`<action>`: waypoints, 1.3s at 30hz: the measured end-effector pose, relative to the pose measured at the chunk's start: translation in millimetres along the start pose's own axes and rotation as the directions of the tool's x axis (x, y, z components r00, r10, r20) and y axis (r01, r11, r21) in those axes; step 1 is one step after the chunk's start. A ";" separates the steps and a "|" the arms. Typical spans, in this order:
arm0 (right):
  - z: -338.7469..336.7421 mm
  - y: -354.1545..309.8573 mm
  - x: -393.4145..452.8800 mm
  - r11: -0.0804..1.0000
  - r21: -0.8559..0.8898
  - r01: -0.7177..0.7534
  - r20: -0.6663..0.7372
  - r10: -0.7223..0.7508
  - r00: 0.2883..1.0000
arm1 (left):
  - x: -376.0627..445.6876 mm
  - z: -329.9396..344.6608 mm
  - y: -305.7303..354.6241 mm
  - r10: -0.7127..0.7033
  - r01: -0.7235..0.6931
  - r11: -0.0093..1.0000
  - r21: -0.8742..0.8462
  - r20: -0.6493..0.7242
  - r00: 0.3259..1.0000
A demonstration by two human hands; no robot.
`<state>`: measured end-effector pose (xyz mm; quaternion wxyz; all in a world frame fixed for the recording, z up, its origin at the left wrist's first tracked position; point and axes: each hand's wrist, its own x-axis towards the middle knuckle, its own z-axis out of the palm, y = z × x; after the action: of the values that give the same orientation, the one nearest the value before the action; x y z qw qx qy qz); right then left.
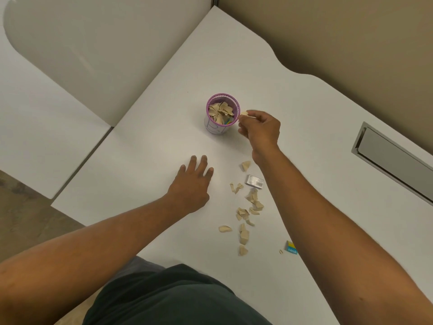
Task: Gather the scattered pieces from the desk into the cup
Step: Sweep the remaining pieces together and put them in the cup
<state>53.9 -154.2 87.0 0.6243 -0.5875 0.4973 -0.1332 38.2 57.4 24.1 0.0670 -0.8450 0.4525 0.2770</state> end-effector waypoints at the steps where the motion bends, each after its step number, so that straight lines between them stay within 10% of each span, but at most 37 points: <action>1: 1.9 -1.6 0.6 0.991 -0.094 0.100 -0.039 -0.104 0.994 | 0.3 0.1 -0.1 -0.001 0.001 1.000 -0.001 -0.002 1.000; 6: 20.0 -13.8 -2.7 0.557 -0.550 0.621 0.268 -0.587 0.764 | 0.4 0.5 -0.2 0.008 -0.008 1.000 0.012 -0.007 1.000; 10: 35.1 -20.4 12.3 0.028 -0.766 0.642 0.574 -0.421 0.703 | 0.9 0.1 -0.1 0.008 -0.007 1.000 0.020 -0.005 1.000; 13: 43.9 -22.2 19.2 -0.138 -0.780 0.611 0.623 -0.269 0.735 | 0.3 0.9 -0.7 0.008 -0.008 1.000 0.014 -0.017 1.000; 20: 56.0 -31.8 22.6 -0.223 -0.742 0.633 0.668 -0.162 0.726 | 0.7 2.1 -2.1 0.009 -0.009 1.000 -0.007 -0.035 0.999; 29: -48.5 -10.9 7.8 0.329 -0.772 0.544 0.399 -0.415 0.818 | 0.3 -0.5 -3.4 -0.004 0.004 1.000 -0.006 -0.002 1.000; 34: -98.0 89.9 -21.3 0.056 -0.781 0.622 0.618 -0.064 0.783 | 2.2 -1.7 -1.2 -0.011 0.011 1.000 -0.004 0.006 1.000; 39: -96.2 144.3 -58.6 -0.095 -0.669 0.737 0.737 -0.210 0.642 | 1.9 -0.9 0.6 -0.009 0.008 1.000 -0.007 -0.021 1.000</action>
<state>-108.8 -128.5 7.0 0.0761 -0.9877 0.0582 0.1234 38.9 55.3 23.9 0.0605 -0.8500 0.4487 0.2692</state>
